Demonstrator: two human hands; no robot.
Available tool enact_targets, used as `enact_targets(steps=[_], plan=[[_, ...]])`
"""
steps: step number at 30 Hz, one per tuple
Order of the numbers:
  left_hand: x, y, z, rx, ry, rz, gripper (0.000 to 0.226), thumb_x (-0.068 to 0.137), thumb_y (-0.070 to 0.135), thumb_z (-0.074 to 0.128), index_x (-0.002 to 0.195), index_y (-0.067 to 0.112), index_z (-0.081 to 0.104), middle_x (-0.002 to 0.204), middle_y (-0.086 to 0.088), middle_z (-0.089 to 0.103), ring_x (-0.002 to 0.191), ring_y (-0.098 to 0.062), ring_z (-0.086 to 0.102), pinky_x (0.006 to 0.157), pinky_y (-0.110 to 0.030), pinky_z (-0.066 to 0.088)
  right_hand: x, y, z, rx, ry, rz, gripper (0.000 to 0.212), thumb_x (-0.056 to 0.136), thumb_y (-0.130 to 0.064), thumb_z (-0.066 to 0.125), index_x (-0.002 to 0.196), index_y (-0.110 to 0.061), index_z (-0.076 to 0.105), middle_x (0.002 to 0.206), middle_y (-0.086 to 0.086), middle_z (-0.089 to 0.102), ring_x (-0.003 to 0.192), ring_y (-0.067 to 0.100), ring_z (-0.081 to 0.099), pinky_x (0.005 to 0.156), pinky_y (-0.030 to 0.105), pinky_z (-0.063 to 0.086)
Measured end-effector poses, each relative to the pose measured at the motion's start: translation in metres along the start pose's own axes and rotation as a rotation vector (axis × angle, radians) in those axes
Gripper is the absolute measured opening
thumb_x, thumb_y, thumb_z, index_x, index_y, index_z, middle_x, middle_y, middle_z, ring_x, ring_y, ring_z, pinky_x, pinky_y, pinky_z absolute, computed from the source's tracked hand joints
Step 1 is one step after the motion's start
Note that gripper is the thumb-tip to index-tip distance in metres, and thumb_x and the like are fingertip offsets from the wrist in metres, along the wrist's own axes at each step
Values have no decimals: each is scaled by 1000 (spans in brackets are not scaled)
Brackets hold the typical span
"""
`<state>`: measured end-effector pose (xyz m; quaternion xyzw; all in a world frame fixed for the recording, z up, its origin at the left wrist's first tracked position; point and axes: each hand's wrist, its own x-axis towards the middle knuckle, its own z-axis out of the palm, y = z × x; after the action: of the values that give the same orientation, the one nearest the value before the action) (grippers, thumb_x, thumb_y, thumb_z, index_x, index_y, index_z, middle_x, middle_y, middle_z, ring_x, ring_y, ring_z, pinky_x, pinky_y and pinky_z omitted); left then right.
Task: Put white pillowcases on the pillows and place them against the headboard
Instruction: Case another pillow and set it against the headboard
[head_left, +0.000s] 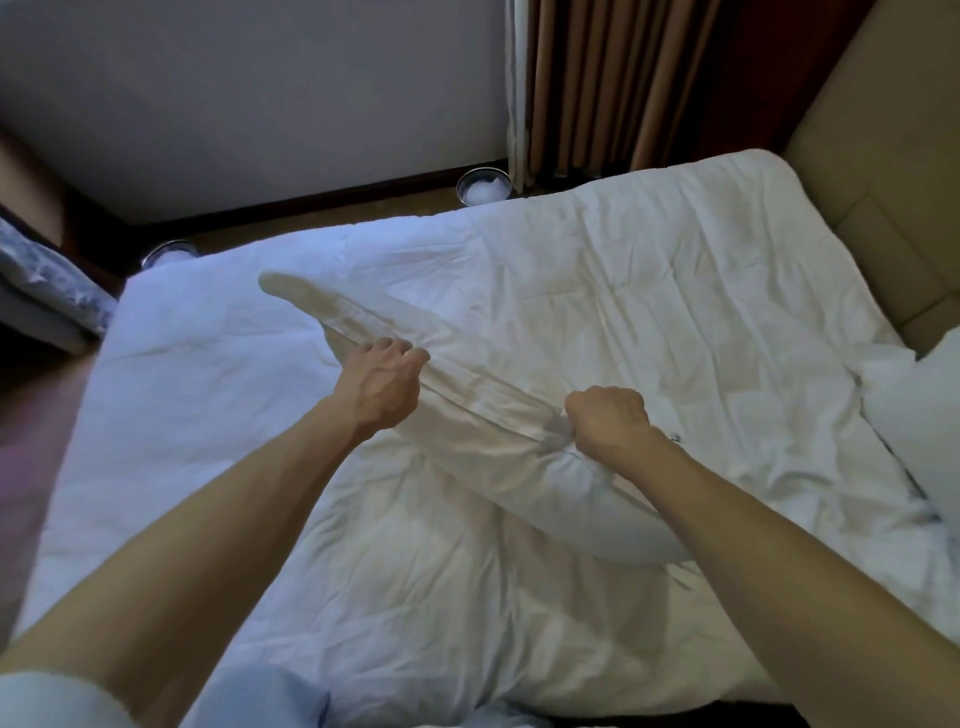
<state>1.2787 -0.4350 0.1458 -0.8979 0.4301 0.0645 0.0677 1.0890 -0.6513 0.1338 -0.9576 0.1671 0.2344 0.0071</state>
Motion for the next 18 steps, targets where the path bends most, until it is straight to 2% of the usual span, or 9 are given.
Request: enact_targets(steps=[5,7,9,11,12,13,15,16,18], plan=[[3,-13,15,37,20,108,43,87,10,48,129,19,51,119,-6,61,115,-30,55,91,-43,46,-7,-19,1,-7,-42,26,27,89,-7,50,111,-17,64,112,5,66,103,26,64,71,30,40],[12,-16,20,51,15,172,42,88,14,51,129,20,51,119,-5,60,115,-29,55,92,-42,44,-11,-25,6,16,-33,64,27,89,-7,51,109,-19,65,110,3,67,103,25,64,71,29,39],[22,-18,28,76,-21,262,34,87,22,56,122,23,53,114,-2,61,110,-28,57,93,-41,43,-15,-29,16,67,-19,132,29,89,-3,50,106,-19,66,107,3,67,101,26,65,69,29,39],[37,-17,41,112,-59,360,33,85,32,63,116,24,55,108,0,62,104,-27,60,95,-41,42,-20,-30,28,126,24,194,27,87,1,50,98,-19,65,98,3,66,90,27,66,65,30,37],[47,-17,47,124,-66,399,35,83,35,65,115,24,57,106,1,64,102,-27,61,95,-41,42,-21,-30,35,140,82,218,23,84,2,56,89,-20,61,88,3,63,77,26,63,61,30,35],[59,-18,52,116,-64,436,34,82,37,67,113,24,59,104,1,65,100,-27,62,94,-41,43,-21,-29,39,157,123,233,26,78,1,66,78,-21,54,74,2,58,61,24,54,55,29,31],[83,-21,65,88,-24,526,27,84,37,63,107,24,62,98,1,66,94,-27,63,91,-40,44,-12,-22,43,171,142,228,55,44,1,86,58,-21,38,51,-1,37,40,19,30,43,22,10],[94,-23,71,81,16,572,24,86,37,57,104,24,63,96,1,66,92,-26,64,90,-39,45,-2,-12,43,192,210,231,62,30,2,89,52,-22,35,46,-2,30,34,19,24,46,19,-1],[119,-29,82,43,90,630,23,89,35,48,99,23,65,92,1,67,88,-26,63,88,-38,44,18,4,46,189,273,241,64,24,1,88,49,-22,34,45,-2,27,31,19,24,51,19,-7]])
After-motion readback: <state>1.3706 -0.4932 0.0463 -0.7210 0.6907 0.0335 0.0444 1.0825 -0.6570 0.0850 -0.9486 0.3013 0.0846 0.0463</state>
